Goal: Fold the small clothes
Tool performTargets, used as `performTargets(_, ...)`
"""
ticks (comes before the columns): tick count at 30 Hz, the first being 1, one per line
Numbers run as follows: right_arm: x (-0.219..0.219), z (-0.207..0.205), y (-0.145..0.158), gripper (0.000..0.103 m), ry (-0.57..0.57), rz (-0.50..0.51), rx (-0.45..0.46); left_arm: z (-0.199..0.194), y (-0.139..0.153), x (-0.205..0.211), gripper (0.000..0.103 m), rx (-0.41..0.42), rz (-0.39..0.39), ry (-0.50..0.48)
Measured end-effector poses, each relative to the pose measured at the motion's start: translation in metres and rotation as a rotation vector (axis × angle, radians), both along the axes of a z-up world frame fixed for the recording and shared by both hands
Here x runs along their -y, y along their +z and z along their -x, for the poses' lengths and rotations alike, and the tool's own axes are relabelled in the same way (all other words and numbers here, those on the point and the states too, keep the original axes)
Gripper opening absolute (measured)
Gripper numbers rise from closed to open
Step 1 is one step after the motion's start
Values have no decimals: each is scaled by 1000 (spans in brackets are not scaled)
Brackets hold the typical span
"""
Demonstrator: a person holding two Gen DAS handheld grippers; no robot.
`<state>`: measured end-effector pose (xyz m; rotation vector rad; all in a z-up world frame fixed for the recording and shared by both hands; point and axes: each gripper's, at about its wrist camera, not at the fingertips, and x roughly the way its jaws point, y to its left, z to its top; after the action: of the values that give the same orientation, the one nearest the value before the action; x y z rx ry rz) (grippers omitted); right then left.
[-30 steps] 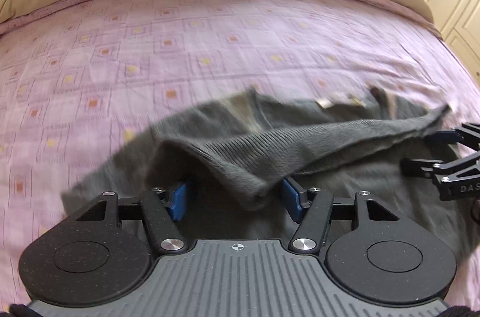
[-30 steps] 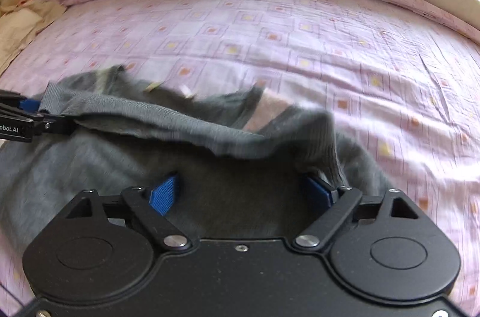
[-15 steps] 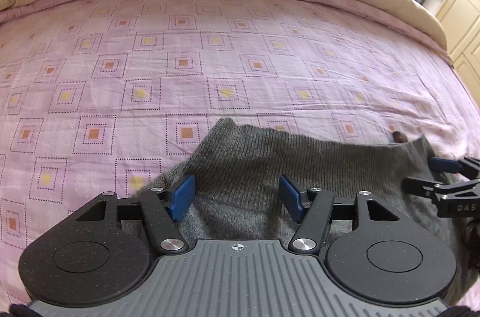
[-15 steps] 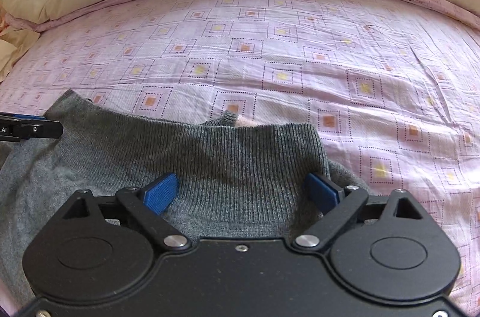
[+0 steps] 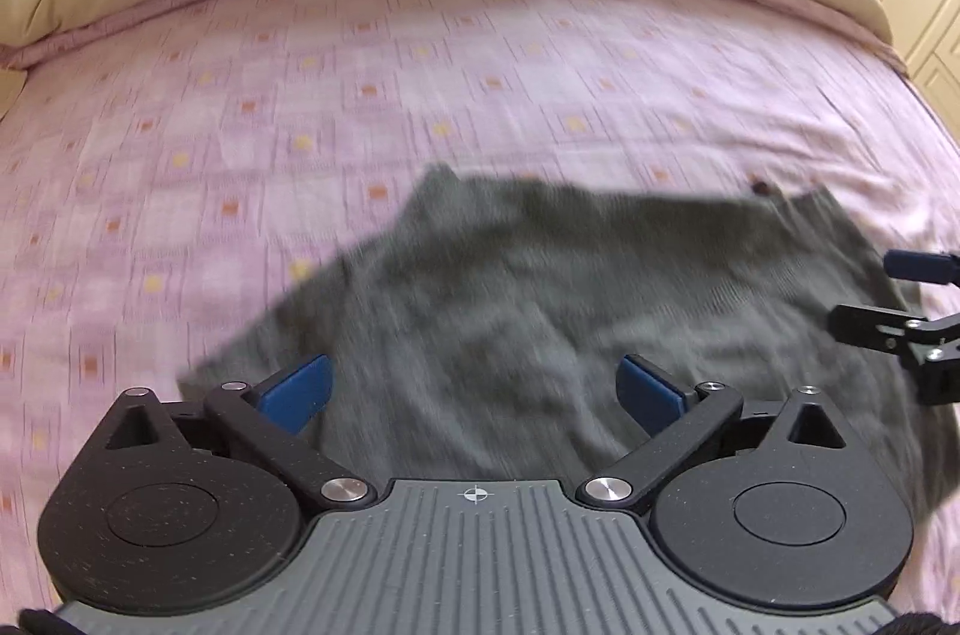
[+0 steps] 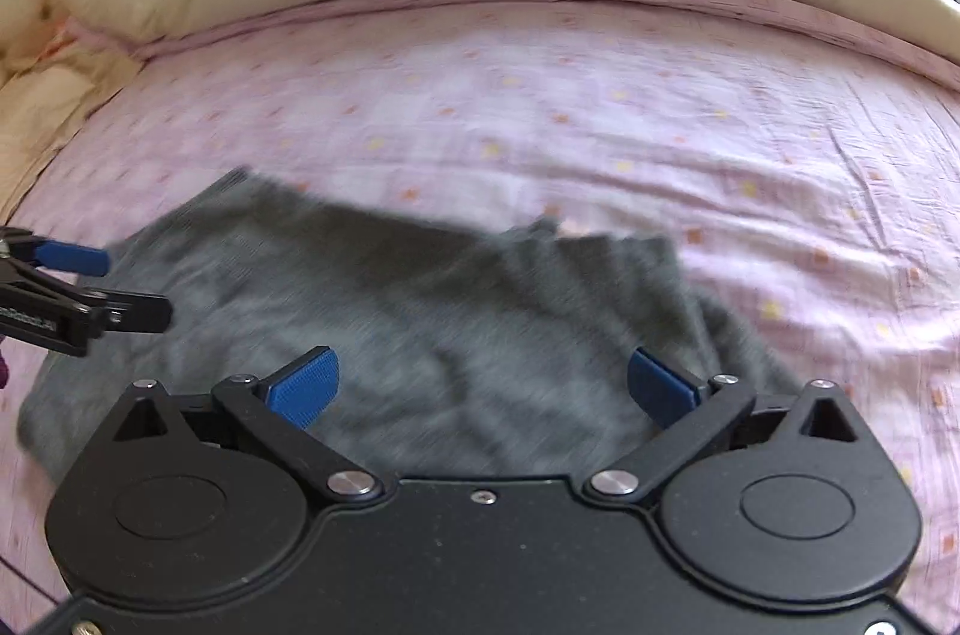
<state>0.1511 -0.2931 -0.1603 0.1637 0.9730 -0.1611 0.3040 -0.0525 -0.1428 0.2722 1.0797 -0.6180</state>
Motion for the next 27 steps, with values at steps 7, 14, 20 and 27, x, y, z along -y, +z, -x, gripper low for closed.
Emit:
performTargets(7,-37,41,-27,103,75,103,-160,67,-18,-11,103,-1,-123,-121)
performTargets(14,-27,84,-28,103,25,112,-180,96,-25,-30,103,25,-177,-153)
performTargets(20,-19,105,-16,103,-11,57,-152,103,-22,-34,103,8,-180,-112)
performTargets(27,-1,143,-14,103,-176,-81,-104,140,-30,-51,103,-97,-167,-67)
